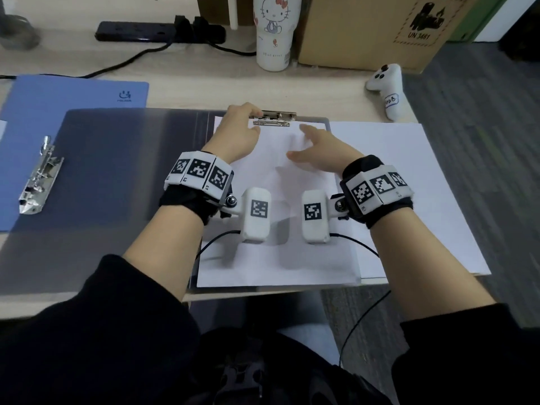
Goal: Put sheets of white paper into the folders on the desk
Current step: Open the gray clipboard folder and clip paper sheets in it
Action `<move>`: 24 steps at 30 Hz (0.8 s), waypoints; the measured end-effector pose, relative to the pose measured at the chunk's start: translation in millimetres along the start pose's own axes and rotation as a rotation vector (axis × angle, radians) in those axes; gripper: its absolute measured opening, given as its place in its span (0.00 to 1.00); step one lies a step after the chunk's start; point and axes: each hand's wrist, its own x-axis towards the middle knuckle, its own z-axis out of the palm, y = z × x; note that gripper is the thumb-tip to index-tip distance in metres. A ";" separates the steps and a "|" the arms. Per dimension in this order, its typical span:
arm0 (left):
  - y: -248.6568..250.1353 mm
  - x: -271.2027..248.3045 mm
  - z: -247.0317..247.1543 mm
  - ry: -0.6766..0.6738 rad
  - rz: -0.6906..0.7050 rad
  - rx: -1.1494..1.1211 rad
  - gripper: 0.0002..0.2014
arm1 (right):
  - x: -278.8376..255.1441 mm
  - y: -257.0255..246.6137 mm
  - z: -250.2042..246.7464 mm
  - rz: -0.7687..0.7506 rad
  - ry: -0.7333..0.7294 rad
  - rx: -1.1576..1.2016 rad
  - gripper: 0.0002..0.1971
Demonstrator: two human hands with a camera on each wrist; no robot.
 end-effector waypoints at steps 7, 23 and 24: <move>27.0 -56.2 29.5 -0.247 0.052 0.048 0.18 | -58.4 39.2 4.1 -0.060 0.012 0.243 0.28; 84.4 -110.5 124.8 -0.297 0.311 0.062 0.14 | -136.9 144.8 14.8 0.190 0.747 0.129 0.19; 86.5 -109.8 129.6 -0.293 0.313 0.072 0.13 | -138.6 151.4 14.5 0.244 0.753 0.087 0.20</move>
